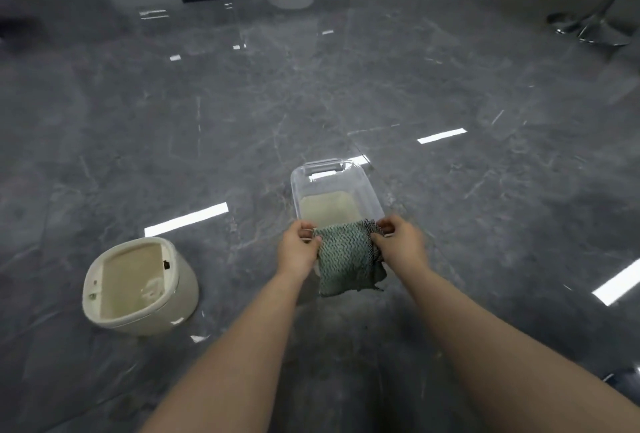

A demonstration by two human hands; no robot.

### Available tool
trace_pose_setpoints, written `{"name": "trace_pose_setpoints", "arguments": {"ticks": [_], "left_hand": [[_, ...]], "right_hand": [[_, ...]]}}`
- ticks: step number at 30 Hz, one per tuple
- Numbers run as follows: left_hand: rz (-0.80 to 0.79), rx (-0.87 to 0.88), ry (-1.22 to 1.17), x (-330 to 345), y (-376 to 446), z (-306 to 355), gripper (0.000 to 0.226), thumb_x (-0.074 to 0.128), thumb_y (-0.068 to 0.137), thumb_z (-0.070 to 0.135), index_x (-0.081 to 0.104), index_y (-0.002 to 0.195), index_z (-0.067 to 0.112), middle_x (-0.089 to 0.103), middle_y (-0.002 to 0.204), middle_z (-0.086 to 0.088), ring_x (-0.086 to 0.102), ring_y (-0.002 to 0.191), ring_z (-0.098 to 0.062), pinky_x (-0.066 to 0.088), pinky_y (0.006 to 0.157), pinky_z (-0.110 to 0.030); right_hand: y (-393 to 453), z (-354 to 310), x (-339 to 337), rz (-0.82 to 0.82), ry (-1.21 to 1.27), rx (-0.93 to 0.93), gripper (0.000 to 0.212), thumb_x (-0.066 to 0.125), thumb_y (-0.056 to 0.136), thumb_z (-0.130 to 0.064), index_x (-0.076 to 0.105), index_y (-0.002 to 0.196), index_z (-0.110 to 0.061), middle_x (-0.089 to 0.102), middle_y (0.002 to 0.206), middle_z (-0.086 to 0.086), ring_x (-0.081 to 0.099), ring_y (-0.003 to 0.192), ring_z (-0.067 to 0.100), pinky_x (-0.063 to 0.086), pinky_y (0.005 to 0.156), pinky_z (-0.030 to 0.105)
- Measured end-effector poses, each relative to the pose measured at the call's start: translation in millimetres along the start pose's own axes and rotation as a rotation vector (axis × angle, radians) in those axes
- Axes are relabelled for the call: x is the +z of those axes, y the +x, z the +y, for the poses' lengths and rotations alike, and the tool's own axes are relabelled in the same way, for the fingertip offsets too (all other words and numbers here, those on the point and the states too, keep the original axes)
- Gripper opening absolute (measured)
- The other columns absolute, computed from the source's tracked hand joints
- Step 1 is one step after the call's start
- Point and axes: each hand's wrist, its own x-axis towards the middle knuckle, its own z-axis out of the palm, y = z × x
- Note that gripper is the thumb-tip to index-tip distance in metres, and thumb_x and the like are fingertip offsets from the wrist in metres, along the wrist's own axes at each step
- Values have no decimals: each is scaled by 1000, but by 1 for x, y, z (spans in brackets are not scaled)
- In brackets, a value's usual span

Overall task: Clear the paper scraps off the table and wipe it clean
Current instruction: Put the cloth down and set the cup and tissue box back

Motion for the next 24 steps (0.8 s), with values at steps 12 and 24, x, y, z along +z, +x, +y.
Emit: {"name": "trace_pose_setpoints", "arguments": {"ticks": [12,24], "left_hand": [[-47,336,563,1,-3,0,30,57,90,10,55,120,15,45,122,-1,49,110,-16,37,96,-24],[-320,528,1003,-13,-16,-5,25,56,91,38,62,110,22,57,112,5,50,111,-15,40,96,-28]], "right_hand": [[-1,12,14,-104,-403,-452,34,57,93,-31,57,124,-17,57,123,1,49,116,20,40,98,33],[-13,36,-3,-160,-639,-704,31,63,88,-23,63,118,-14,65,116,3,57,105,29,42,90,33]]}}
